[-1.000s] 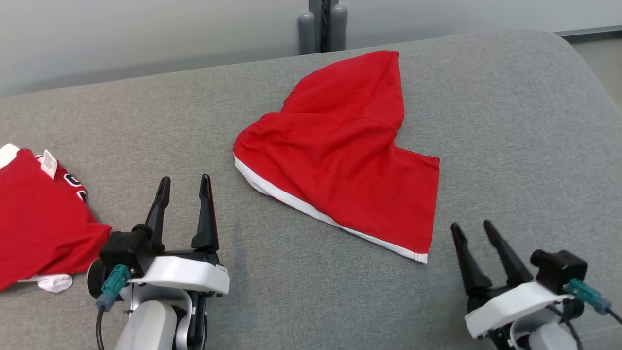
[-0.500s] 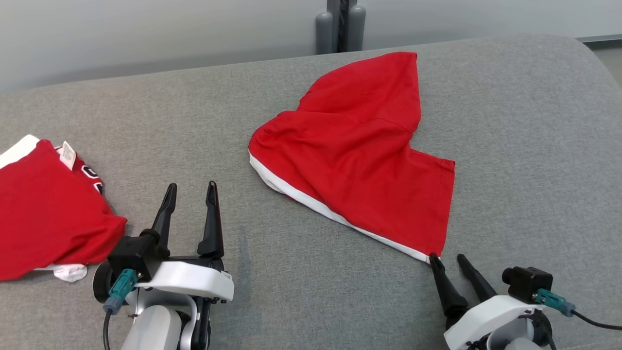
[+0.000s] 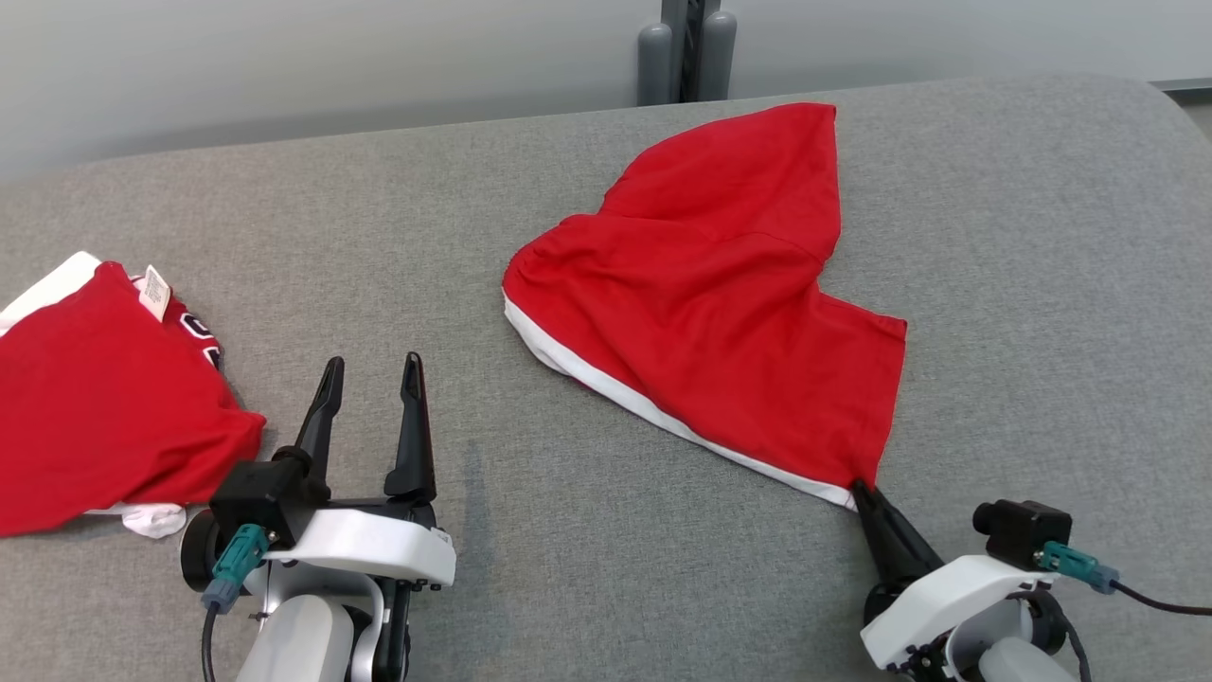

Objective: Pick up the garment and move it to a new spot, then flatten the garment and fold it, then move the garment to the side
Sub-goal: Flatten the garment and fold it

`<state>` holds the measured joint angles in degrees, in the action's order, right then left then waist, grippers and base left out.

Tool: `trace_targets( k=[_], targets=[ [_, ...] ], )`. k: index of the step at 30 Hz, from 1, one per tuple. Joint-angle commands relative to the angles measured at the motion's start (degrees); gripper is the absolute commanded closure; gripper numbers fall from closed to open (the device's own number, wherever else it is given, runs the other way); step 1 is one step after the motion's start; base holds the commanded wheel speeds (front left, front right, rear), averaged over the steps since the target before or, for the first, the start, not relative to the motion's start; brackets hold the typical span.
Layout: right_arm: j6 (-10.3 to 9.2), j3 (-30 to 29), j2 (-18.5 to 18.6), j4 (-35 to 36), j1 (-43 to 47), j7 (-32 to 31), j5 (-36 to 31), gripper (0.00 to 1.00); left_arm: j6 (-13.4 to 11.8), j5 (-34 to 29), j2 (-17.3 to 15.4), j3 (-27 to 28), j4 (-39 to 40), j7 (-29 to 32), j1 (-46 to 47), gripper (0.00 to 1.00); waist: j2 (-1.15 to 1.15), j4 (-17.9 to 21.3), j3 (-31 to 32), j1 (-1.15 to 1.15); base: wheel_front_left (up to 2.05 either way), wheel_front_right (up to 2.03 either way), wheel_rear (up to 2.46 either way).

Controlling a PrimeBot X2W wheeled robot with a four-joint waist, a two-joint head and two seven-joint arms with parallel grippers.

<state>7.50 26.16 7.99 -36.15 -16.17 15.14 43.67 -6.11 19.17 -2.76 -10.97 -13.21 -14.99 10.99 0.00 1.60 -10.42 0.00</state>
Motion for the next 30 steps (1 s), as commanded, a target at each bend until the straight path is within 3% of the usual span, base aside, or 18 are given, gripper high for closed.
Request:
trace_targets(
  k=[1, 8, 18, 30],
  targets=[
    [-0.02, -0.4, 0.6, 0.3, -0.2, 0.0, -0.5, 1.0, -0.1, -0.4, -0.2, 0.3, 0.1, -0.3, -0.3, 0.0, 0.0, 0.2, 0.1, 0.0, 0.0, 0.0, 0.0],
    [-0.02, -2.1, 3.4, 3.1, 1.9, 0.0, -1.4, 1.0, -0.2, 0.9, -0.2, 0.1, -0.6, -0.3, -1.1, 0.0, 0.0, 2.5, 1.7, 0.0, 0.0, 0.0, 0.0],
    [-0.02, 1.0, 8.4, 5.4, 3.7, -0.1, 1.3, 1.0, 0.1, 2.5, -0.2, -2.6, -3.8, -0.3, -1.2, 0.0, 0.0, 6.9, 3.4, 0.0, 0.0, 0.0, 0.0],
    [-0.02, 4.2, 10.0, 5.1, 2.6, -0.1, 3.5, 1.0, -0.4, 3.1, -0.3, -5.1, -6.5, -0.3, 1.8, 0.0, 0.0, 10.5, 2.2, 0.0, 0.0, 0.0, 0.0]
  ],
)
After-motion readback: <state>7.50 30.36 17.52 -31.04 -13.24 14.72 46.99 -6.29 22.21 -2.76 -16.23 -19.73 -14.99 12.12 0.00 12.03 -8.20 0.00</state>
